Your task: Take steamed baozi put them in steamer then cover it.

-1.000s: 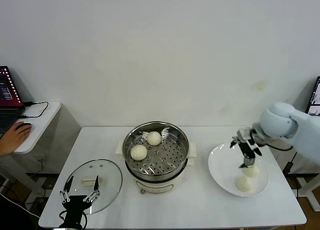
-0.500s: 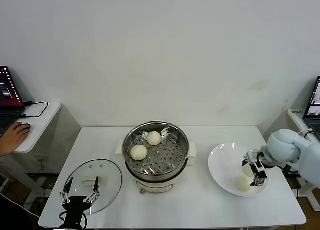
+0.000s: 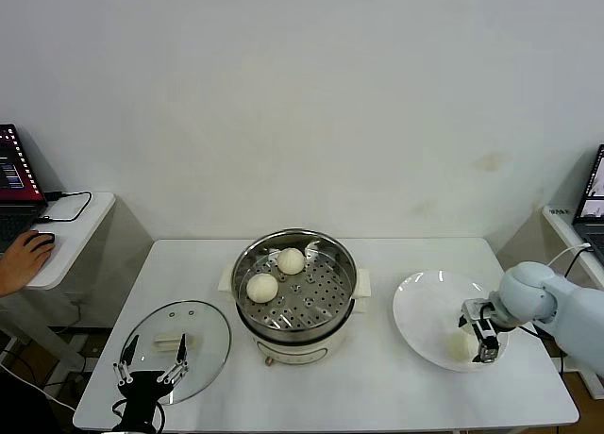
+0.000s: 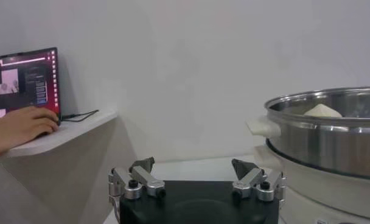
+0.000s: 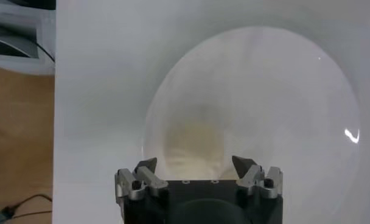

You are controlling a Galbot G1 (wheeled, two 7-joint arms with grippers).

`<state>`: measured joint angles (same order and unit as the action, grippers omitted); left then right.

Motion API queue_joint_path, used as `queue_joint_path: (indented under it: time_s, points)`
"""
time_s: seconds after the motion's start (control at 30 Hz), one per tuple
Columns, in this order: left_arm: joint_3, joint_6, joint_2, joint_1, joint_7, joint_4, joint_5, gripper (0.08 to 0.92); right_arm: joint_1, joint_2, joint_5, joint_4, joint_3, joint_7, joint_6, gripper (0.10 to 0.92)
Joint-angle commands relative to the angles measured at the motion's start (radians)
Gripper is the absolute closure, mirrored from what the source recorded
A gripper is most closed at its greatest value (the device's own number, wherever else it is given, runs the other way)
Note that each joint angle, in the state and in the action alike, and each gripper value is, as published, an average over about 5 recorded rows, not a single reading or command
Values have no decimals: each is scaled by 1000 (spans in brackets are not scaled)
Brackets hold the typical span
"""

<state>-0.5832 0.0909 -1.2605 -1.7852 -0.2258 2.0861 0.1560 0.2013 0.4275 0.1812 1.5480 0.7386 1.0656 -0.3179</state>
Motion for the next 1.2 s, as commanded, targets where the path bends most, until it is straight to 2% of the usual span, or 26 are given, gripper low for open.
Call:
queue_joint_path:
  time_s: [0.03, 0.33, 0.6, 0.93, 1.2]
  points:
    - [-1, 0, 0, 1, 0, -5, 0, 177, 42, 35, 18, -47, -24, -7, -2, 282]
    - [0, 1, -2, 5, -1, -9, 0, 177, 43, 40, 23, -59, -32, -11, -4, 391]
    - [-1, 1, 0, 2, -1, -1, 0, 177, 0, 31, 5, -42, -37, -8, -5, 451]
    - [-4, -4, 13, -1, 1, 17, 1, 177, -358, 30, -168, -7, 66, 33, -27, 459]
    - [-4, -4, 19, 1, 1, 23, 4, 177, -736, 166, -309, -54, 253, 41, -39, 457]
